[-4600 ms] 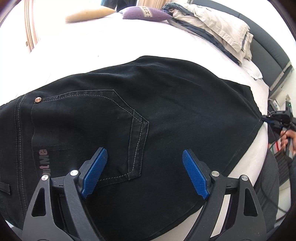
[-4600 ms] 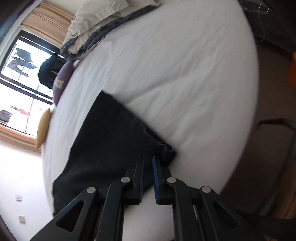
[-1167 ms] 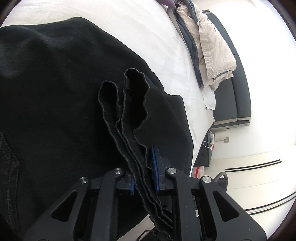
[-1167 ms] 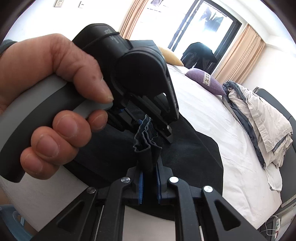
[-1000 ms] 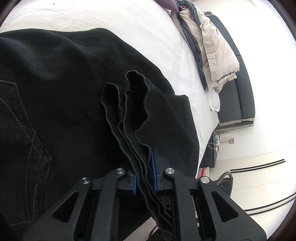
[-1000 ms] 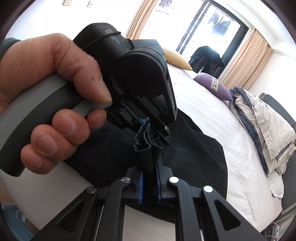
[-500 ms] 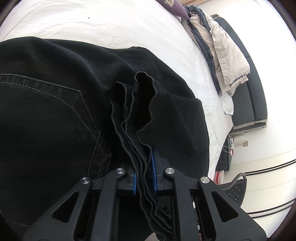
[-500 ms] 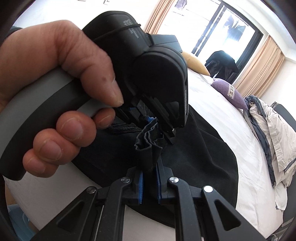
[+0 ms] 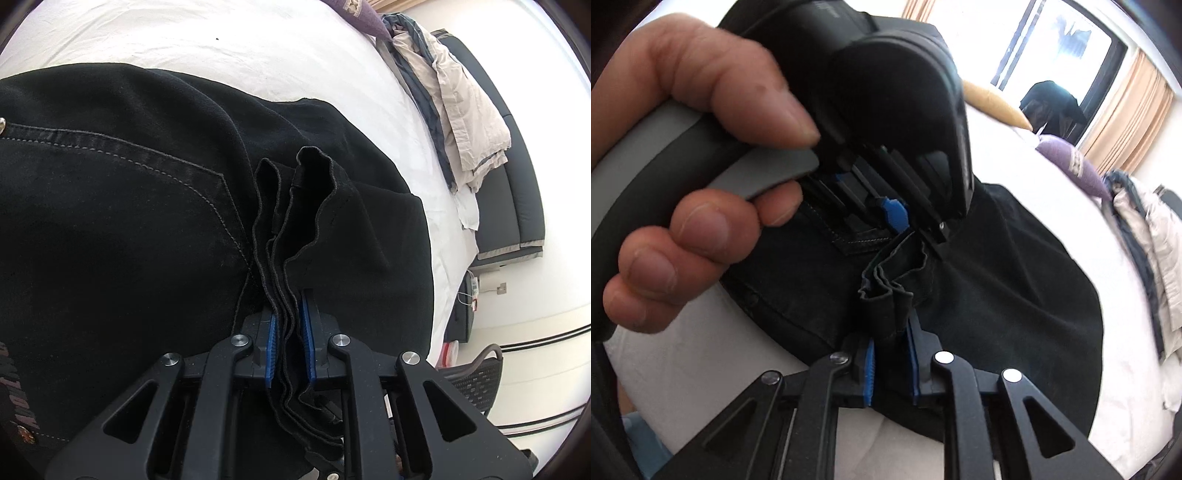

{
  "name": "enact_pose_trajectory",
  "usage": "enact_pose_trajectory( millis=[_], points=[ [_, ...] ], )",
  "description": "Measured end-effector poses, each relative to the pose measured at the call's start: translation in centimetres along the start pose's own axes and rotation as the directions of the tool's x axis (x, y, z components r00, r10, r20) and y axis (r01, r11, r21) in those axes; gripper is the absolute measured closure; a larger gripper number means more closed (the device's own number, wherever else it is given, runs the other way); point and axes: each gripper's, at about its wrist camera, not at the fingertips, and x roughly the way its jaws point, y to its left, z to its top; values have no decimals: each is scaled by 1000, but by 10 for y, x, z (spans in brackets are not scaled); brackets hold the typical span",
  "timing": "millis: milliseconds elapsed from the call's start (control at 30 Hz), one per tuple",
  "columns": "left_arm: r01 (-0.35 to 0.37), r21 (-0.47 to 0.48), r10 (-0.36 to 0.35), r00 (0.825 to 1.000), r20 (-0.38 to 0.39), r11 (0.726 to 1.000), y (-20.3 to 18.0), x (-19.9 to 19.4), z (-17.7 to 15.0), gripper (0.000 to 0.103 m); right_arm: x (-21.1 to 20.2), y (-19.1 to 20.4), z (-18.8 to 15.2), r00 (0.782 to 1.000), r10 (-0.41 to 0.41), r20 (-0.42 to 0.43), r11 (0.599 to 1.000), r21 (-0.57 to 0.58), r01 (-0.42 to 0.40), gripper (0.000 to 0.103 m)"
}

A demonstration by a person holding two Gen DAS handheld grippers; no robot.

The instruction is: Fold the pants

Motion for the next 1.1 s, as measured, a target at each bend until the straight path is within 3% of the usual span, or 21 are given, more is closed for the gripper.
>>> enact_pose_trajectory(
  millis=[133,233,300,433,500,567,700,733,800,867,967,1033,1100],
  points=[
    [-84,31,84,996,10,996,-5,-17,-6,90,-24,-29,-14,989,144,9,982,119,-145,48],
    [-159,39,157,987,44,987,-6,-31,-6,90,-46,-77,-25,951,304,61,912,268,-309,45],
    [-204,39,200,976,81,978,-12,-39,-3,90,-59,-120,-32,931,344,126,858,361,-366,45],
    [-73,147,58,993,107,986,-64,-30,-1,90,-61,-223,-53,884,391,255,705,535,-466,44],
    [-19,215,0,996,87,976,-89,-10,-1,90,-44,-272,-63,821,463,333,573,595,-564,44],
    [-17,261,1,998,61,965,-104,16,-1,90,-22,-305,-68,779,514,359,473,639,-606,44],
    [-71,263,78,997,-16,962,-96,60,-7,90,21,-345,-75,708,573,413,331,674,-660,44],
    [-49,249,56,998,-20,967,-89,61,-9,90,31,-352,-76,699,579,419,301,687,-661,44],
    [-18,218,22,1000,-15,976,-76,54,-14,90,46,-355,-83,701,585,407,277,712,-645,44],
    [-13,215,15,1000,-9,977,-68,46,-19,90,58,-348,-93,673,628,391,244,722,-647,44],
    [9,193,-8,1000,-2,981,-58,44,-22,90,49,-330,-109,648,660,380,254,699,-668,47],
    [26,176,-27,1000,4,984,-55,45,-22,90,38,-320,-124,623,682,382,229,698,-678,46],
    [30,168,-32,999,8,985,-56,48,-19,90,27,-303,-138,615,705,352,244,694,-677,46]
  ],
)
